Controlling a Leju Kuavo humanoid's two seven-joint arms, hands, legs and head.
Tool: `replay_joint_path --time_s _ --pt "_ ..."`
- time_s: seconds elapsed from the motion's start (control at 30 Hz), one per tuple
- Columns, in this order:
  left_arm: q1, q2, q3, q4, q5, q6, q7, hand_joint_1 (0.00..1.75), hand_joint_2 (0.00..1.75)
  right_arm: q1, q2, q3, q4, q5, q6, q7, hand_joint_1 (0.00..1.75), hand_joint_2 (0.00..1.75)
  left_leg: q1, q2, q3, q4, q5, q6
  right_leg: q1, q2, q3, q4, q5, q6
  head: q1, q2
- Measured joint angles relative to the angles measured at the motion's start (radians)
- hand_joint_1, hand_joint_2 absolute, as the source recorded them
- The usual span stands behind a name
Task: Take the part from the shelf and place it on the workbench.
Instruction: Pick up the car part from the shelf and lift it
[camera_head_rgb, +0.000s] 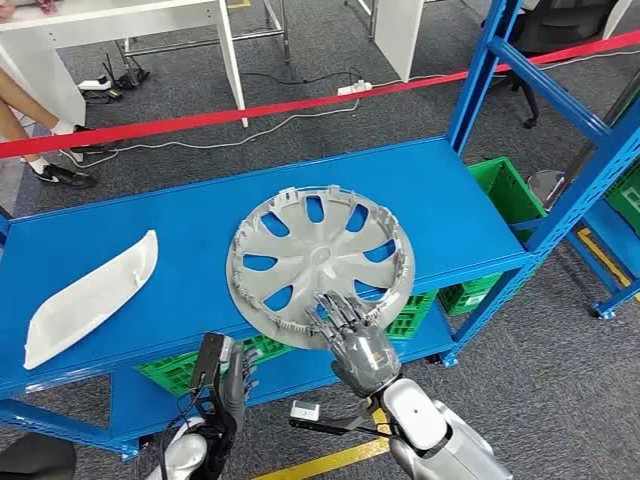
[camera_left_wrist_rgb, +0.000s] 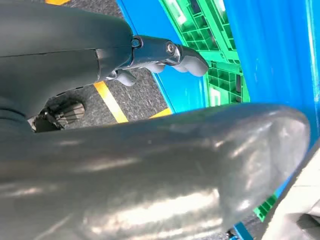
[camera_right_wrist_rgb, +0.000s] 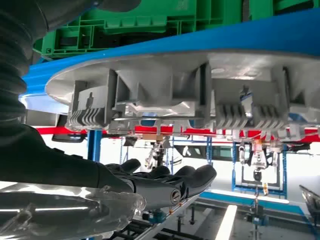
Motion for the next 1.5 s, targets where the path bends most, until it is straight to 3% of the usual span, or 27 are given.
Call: replay_joint_path --time_s 0.4,0.43,0.53,0.57,0.77,1.13,1.27,1.5 --pt "-0.002 0.012 -0.023 -0.001 0.009 0.0 -0.004 0.0 0.0 -0.017 0.006 0.016 0.035 -0.022 0.01 0.0 0.0 1.75 0.0 0.0 0.0 0.0 0.0 0.0 0.0 0.0 0.0 0.0 0.0 0.0 0.0 0.0" --pt "-0.003 0.013 -0.024 -0.001 0.011 0.0 -0.005 0.0 0.0 -0.02 0.008 0.017 0.04 -0.029 0.013 0.001 0.09 1.75 0.0 0.0 0.0 0.0 0.0 0.0 0.0 0.0 0.0 0.0 0.0 0.0 0.0 0.0" --pt "-0.004 0.016 -0.028 -0.001 0.027 0.001 -0.006 0.0 0.0 -0.037 0.013 0.021 0.061 -0.064 0.012 -0.006 1.38 1.75 0.0 0.0 0.0 0.0 0.0 0.0 0.0 0.001 0.0 0.0 0.0 0.0 0.0 0.0" --pt "-0.004 0.018 -0.029 -0.001 0.037 0.005 -0.008 0.0 0.0 -0.047 0.013 0.023 0.072 -0.082 0.009 -0.014 1.73 1.75 0.0 0.0 0.0 0.0 0.0 0.0 0.0 0.001 0.0 0.0 0.0 0.0 0.0 0.0" --pt "-0.035 0.024 -0.028 0.025 0.076 0.01 -0.043 0.0 0.0 -0.107 0.016 0.044 0.141 -0.136 -0.02 -0.048 1.75 1.75 0.0 0.0 0.0 0.0 0.001 0.0 0.0 0.0 0.0 0.0 0.0 0.0 0.0 0.0" --pt "-0.045 0.023 -0.028 0.042 0.072 0.04 -0.093 0.0 0.0 -0.108 0.02 0.06 0.159 -0.116 -0.037 -0.025 1.75 1.75 0.0 0.0 -0.001 0.0 0.0 0.0 0.0 0.001 -0.001 0.0 0.0 0.0 0.0 0.0" --pt "-0.044 0.022 -0.027 0.055 0.055 0.1 -0.171 0.0 1.75 -0.088 0.027 0.066 0.147 -0.067 -0.069 -0.001 1.75 1.75 0.0 0.0 -0.001 0.0 0.0 0.0 0.0 0.001 -0.001 -0.001 0.0 0.0 0.0 0.0" --pt "-0.042 0.026 -0.001 0.087 0.053 0.12 -0.236 0.0 1.75 -0.065 0.027 0.066 0.084 -0.055 -0.135 -0.03 1.75 1.75 0.0 0.001 -0.001 0.0 0.0 0.0 0.0 0.002 -0.002 -0.001 0.0 0.0 0.0 0.0"
